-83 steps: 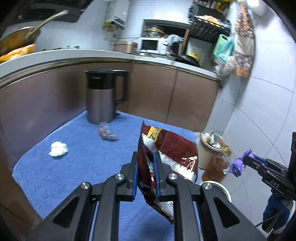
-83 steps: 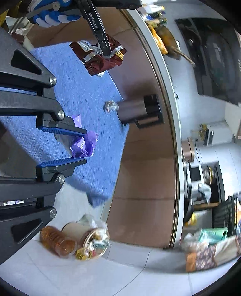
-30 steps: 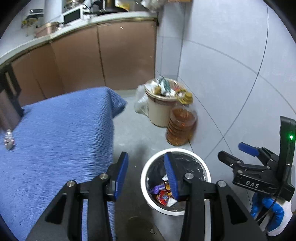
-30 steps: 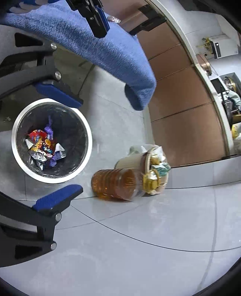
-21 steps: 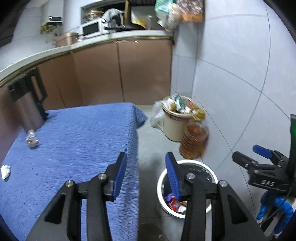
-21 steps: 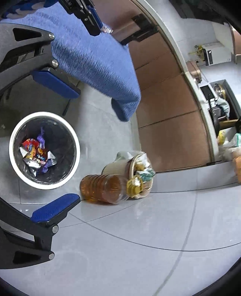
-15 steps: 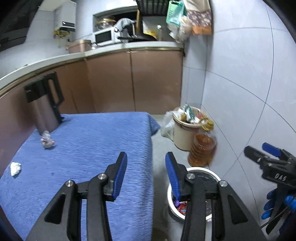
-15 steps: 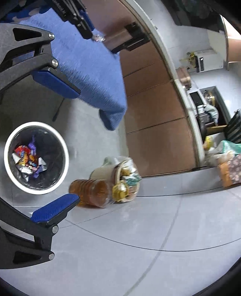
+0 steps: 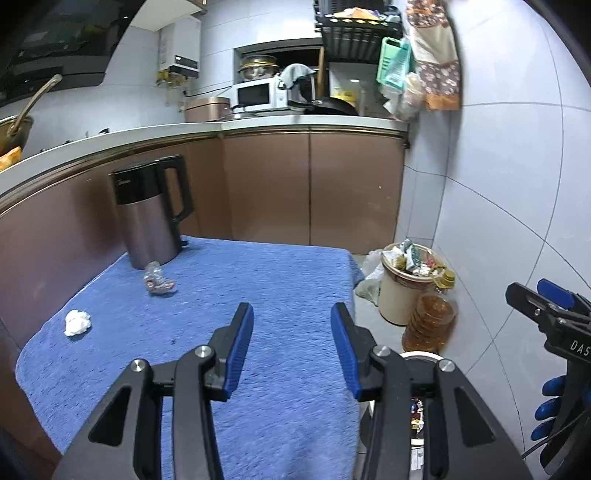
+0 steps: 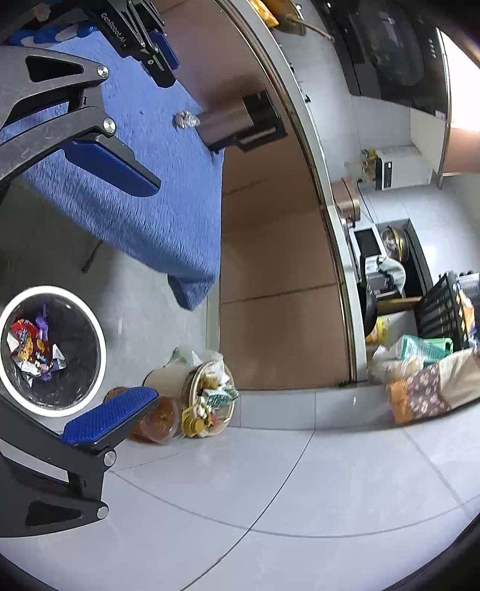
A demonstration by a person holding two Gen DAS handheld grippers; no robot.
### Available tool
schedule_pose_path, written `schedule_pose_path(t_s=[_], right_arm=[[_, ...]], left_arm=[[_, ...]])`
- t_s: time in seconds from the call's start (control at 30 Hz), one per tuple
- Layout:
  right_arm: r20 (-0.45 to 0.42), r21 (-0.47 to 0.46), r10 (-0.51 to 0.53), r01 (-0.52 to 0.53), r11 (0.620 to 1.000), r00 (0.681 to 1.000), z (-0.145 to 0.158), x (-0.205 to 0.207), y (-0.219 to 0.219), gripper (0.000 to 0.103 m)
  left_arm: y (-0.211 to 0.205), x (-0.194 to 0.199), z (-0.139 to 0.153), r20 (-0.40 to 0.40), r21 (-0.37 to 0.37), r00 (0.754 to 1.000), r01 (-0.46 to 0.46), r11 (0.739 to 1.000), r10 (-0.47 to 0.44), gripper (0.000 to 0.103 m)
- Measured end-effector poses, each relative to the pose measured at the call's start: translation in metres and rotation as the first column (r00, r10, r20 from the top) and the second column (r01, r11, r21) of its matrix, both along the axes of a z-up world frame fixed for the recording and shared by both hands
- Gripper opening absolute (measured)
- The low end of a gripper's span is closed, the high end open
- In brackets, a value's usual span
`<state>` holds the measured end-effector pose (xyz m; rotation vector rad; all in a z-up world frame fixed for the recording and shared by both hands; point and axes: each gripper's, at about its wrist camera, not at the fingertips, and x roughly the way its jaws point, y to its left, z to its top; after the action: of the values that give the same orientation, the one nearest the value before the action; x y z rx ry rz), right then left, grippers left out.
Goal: Collect trash
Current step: 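Move both open tools back over the tissue and clear bottle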
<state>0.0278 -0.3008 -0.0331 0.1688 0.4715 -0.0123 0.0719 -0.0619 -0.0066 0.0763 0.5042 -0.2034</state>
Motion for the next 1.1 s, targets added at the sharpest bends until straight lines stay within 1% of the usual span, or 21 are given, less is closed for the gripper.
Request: schedule_pose_path(t_s=[0.03,0.2,0.53,0.7,0.87,1.1], right_arm=[[0.003,-0.007,0.006,-0.006,1.000,1.000,0.002,-0.001,0.003,0.103],[0.013,-0.048,0.033,-0.033,0.998,0.999,0.015,-0.004,0.028,0.103],[0.042,-0.108,0.088,-0.083,0.991,0.995,0.041,-0.002,0.077,0.103],[0.050,-0.144,0.119,-0.110,0.983,0.992,0.052,0.006,0.103,0.103],[0.046,-0.167,0.149,-0.139,0.976,0.988,0.056,0.020,0.129,0.103],[0.022,-0.161,0.191,-0.185,0.970,0.981,0.048,0.043,0.155,0.103]], left_arm=[[0.007,-0.002,0.001,0.004,-0.005,1.000,-0.013,1.000,0.013,0.043],[0.034,-0.014,0.006,0.023,-0.030,0.998,-0.056,0.998,0.057,0.053],[0.100,-0.030,0.015,0.060,-0.080,0.986,-0.148,0.986,0.153,0.056],[0.134,-0.031,0.017,0.071,-0.103,0.976,-0.197,0.975,0.205,0.061],[0.166,-0.025,0.015,0.063,-0.116,0.964,-0.250,0.961,0.258,0.061],[0.195,-0.012,0.007,0.036,-0.111,0.951,-0.302,0.947,0.307,0.062]])
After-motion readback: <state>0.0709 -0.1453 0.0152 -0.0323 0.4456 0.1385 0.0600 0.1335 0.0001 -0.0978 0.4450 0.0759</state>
